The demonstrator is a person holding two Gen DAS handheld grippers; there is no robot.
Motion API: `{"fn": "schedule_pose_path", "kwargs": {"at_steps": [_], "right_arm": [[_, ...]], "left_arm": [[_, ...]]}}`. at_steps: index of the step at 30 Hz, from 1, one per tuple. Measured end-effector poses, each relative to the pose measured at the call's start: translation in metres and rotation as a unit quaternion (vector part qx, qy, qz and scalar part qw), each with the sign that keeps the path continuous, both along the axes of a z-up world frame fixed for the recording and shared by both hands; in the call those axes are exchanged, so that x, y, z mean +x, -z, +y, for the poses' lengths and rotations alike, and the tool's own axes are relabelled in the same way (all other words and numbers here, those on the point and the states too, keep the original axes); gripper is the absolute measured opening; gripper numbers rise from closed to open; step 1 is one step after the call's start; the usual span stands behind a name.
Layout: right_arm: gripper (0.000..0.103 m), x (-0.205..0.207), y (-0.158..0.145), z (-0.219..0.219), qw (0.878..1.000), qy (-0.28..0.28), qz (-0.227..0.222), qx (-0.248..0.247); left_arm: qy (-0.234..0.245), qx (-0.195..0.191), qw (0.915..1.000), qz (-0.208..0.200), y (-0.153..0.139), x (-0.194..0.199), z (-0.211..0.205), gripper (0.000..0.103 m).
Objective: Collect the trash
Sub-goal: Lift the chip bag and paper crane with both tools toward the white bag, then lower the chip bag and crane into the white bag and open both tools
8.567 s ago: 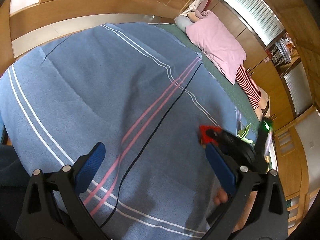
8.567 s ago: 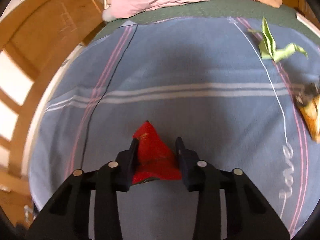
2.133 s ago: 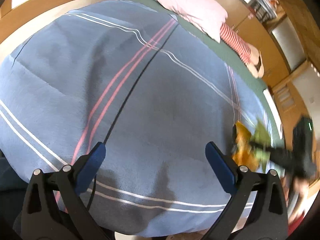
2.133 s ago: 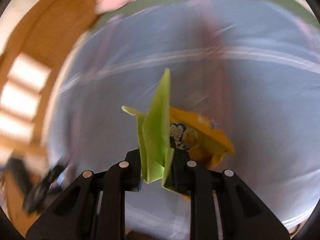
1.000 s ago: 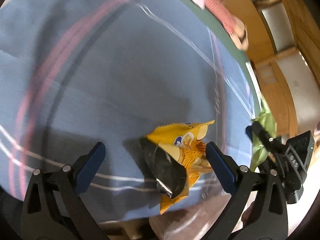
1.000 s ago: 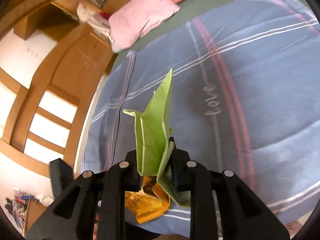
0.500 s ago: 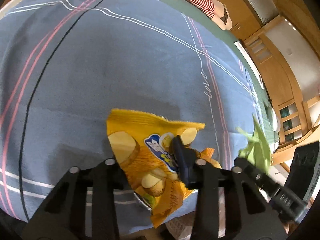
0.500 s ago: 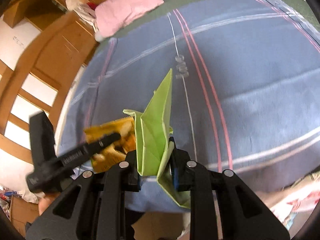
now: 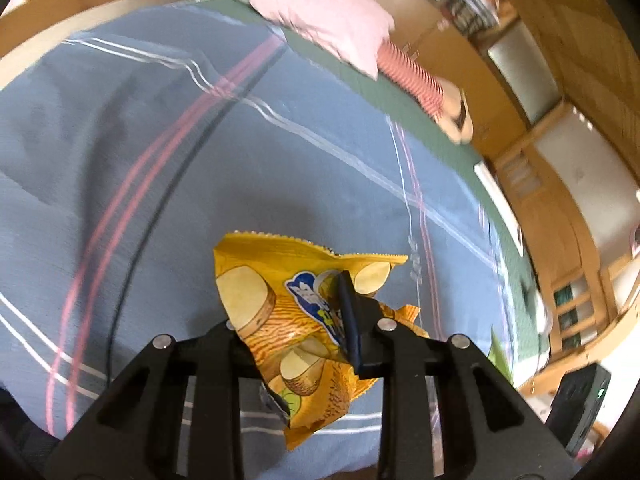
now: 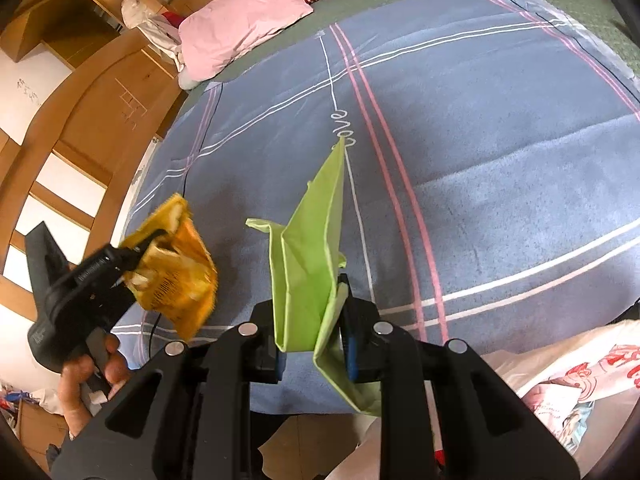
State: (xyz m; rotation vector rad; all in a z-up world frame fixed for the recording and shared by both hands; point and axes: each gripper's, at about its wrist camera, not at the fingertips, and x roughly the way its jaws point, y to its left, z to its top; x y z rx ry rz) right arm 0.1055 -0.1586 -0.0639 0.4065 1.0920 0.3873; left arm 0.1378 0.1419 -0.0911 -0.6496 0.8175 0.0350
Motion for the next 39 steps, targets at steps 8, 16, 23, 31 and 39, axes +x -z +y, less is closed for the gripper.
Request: {"fn": "schedule_pose_path", "kwargs": {"at_steps": [8, 16, 23, 31, 39], "right_arm": [[0.023, -0.023, -0.043, -0.026, 0.998, 0.007, -0.066, -0.005], [0.023, -0.092, -0.065, -0.087, 0.992, 0.0, -0.073, -0.1], [0.069, -0.133, -0.038, -0.114, 0.989, 0.008, -0.011, -0.147], [0.076, -0.173, -0.089, -0.181, 0.986, 0.128, -0.09, -0.06], [0.084, -0.185, -0.105, -0.183, 0.977, 0.147, -0.132, -0.084]], "left_arm": [[-0.008, -0.024, 0.9983, -0.052, -0.018, -0.014, 0.012, 0.028], [0.053, -0.018, 0.9932, -0.101, -0.039, -0.046, -0.029, 0.028], [0.19, -0.019, 0.9773, -0.091, -0.044, -0.095, -0.129, 0.028], [0.3, -0.011, 0.9518, -0.063, -0.046, -0.131, -0.206, 0.03], [0.298, 0.071, 0.9516, -0.02, -0.042, -0.154, -0.241, 0.092]]}}
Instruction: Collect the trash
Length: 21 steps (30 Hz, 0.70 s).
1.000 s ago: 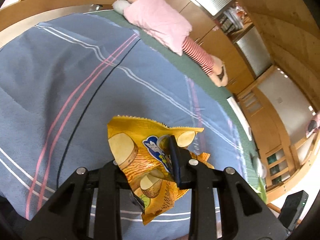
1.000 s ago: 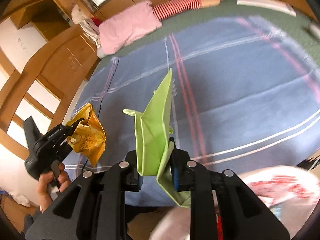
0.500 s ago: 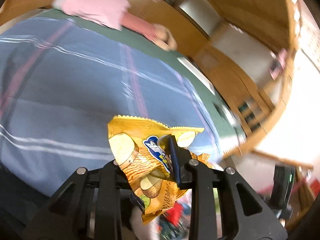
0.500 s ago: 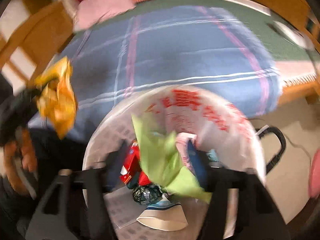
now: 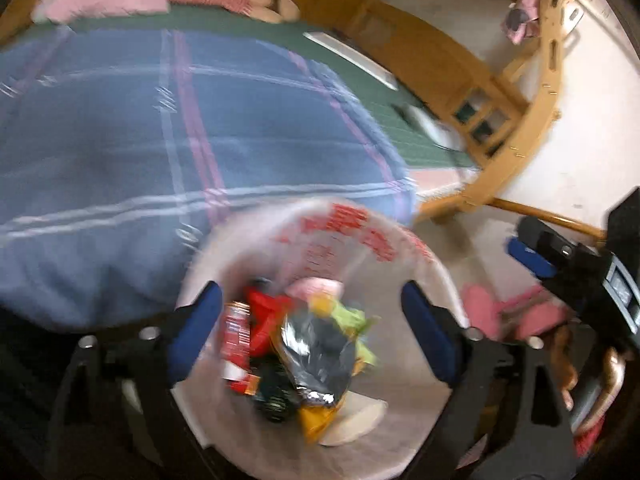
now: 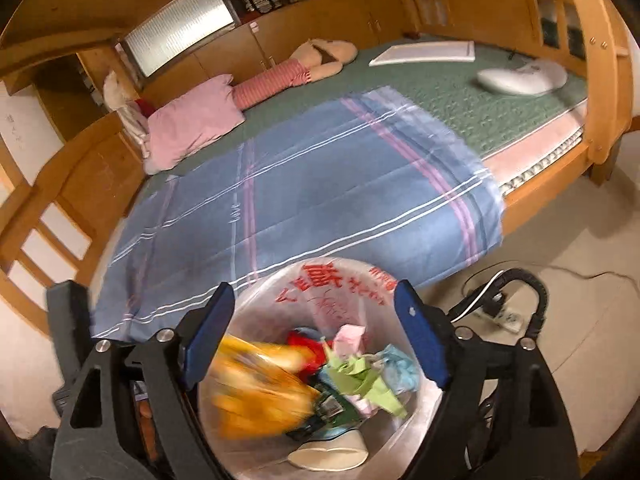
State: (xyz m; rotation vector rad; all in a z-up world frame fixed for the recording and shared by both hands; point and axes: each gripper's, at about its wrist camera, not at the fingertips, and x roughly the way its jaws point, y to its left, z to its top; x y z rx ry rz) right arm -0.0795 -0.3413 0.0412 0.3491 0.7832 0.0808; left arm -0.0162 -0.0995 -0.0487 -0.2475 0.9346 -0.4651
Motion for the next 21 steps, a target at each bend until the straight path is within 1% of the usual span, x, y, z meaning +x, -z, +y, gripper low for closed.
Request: {"fn": "schedule_pose_path", "kwargs": {"at_steps": [1, 2, 3, 4, 5, 6, 8, 11, 15, 18, 21], "right_arm": [[0.088, -0.002, -0.001, 0.002, 1.0, 0.007, -0.005, -0.018], [0.09, -0.003, -0.003, 0.008, 0.999, 0.018, -0.009, -0.044], [0.092, -0.004, -0.002, 0.011, 0.998, 0.024, -0.01, -0.057], [0.097, -0.005, -0.002, 0.017, 0.997, 0.032, -0.008, -0.076], [0.098, -0.006, -0.001, 0.024, 0.995, 0.038, -0.01, -0.091], [0.098, -0.008, 0.0, 0.029, 0.994, 0.037, -0.014, -0.098], [0.098, -0.01, 0.002, 0.04, 0.994, 0.028, -0.02, -0.107], [0.098, -0.015, -0.001, 0.062, 0.988, 0.015, -0.044, -0.149], [0.098, -0.018, -0.009, 0.075, 0.981, 0.01, -0.074, -0.179], [0.099, -0.018, -0.013, 0.081, 0.98, 0.003, -0.085, -0.182], [0.099, -0.018, -0.012, 0.086, 0.978, -0.004, -0.086, -0.191]], "left_arm": [[-0.014, 0.023, 0.9996, -0.009, -0.005, 0.001, 0.001, 0.093], [-0.036, 0.061, 0.9973, -0.021, -0.011, -0.001, 0.003, 0.095], [-0.062, 0.094, 0.9931, -0.034, -0.018, -0.003, 0.004, 0.097], [-0.081, 0.116, 0.9889, -0.045, -0.024, -0.002, 0.009, 0.098], [-0.107, 0.142, 0.9822, -0.061, -0.032, -0.005, 0.014, 0.099], [-0.127, 0.159, 0.9762, -0.075, -0.04, -0.009, 0.018, 0.1], [-0.153, 0.173, 0.968, -0.098, -0.056, -0.015, 0.024, 0.1], [-0.183, 0.172, 0.9593, -0.129, -0.077, -0.03, 0.035, 0.1], [-0.204, 0.18, 0.9484, -0.163, -0.093, -0.042, 0.042, 0.1], [-0.212, 0.183, 0.9438, -0.176, -0.099, -0.049, 0.048, 0.1], [-0.217, 0.186, 0.9411, -0.181, -0.105, -0.052, 0.045, 0.1]]}}
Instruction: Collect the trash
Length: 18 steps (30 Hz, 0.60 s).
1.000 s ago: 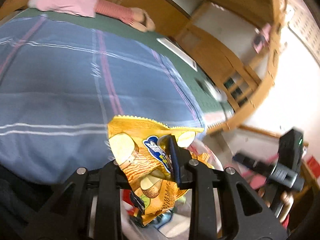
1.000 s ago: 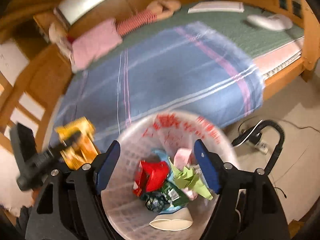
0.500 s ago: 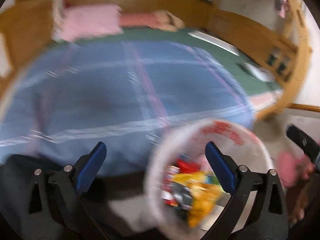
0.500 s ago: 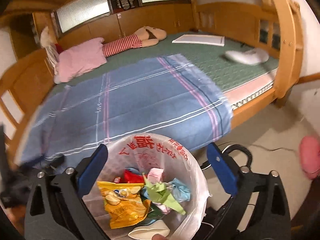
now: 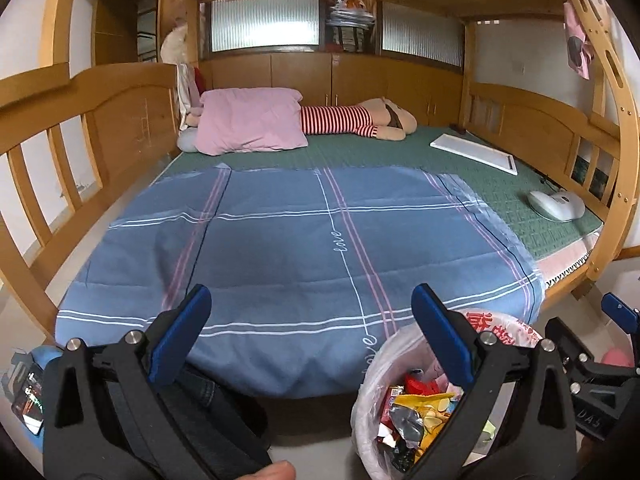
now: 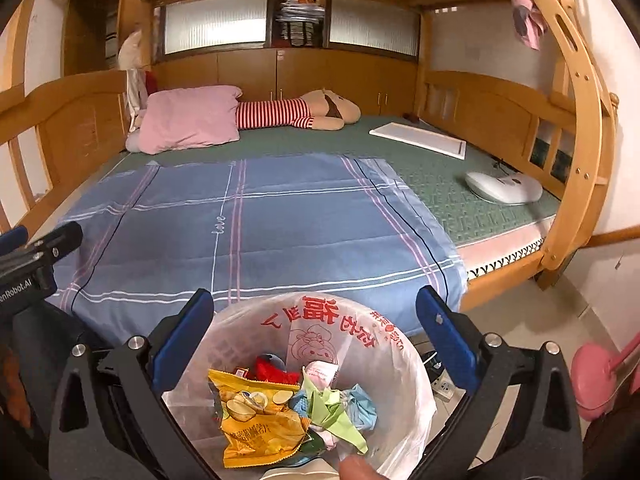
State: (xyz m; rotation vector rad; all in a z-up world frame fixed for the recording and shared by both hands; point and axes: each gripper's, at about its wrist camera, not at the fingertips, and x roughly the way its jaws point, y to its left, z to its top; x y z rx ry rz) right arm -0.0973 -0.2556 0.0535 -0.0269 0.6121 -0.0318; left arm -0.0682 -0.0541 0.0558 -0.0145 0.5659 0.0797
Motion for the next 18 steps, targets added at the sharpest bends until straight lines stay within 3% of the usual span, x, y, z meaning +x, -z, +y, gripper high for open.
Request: {"fn": "schedule_pose_path", "kwargs": {"at_steps": [18], "right_arm": [[0.099, -0.0006, -0.003, 0.0071, 1.0, -0.001, 0.003, 0.001]], "left_arm": [[-0.002, -0.007, 0.9998, 0.018, 0.0057, 0.0041, -0.0021, 0.1]]}}
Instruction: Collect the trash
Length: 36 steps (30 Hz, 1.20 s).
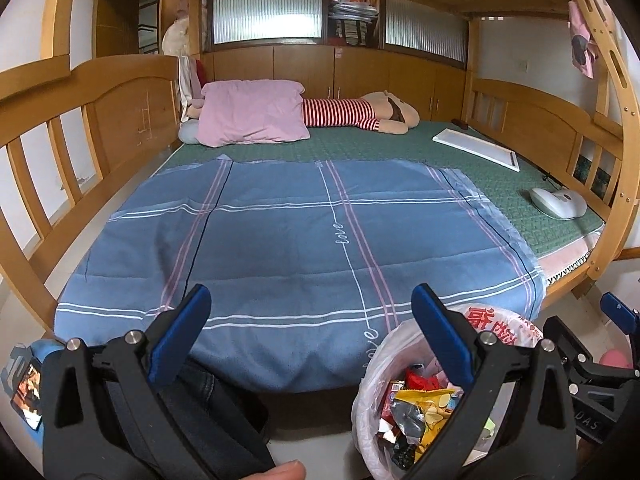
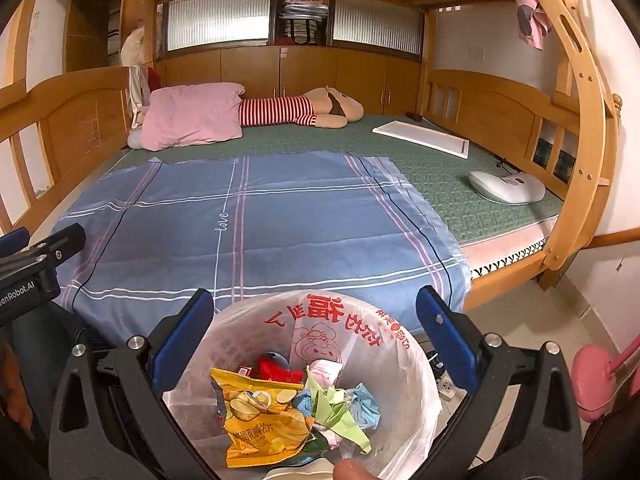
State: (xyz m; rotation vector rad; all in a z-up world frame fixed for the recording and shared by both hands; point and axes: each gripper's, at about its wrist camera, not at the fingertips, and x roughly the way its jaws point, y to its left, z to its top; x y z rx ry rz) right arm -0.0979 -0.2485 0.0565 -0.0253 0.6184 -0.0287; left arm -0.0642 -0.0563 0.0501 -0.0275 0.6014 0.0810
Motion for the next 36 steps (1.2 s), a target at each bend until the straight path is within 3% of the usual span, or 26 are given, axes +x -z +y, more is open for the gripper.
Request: {"fn": "schedule_pose_path", "kwargs": {"at_steps": [36], "right_arm": [[0.099, 0.0064, 0.0051, 0.0012, 1.0, 0.005, 0.005, 0.002]], "left_arm": [[0.004, -0.012, 0.9997, 0.022, 0.0083, 0.0081, -0.0007, 0.1]]}}
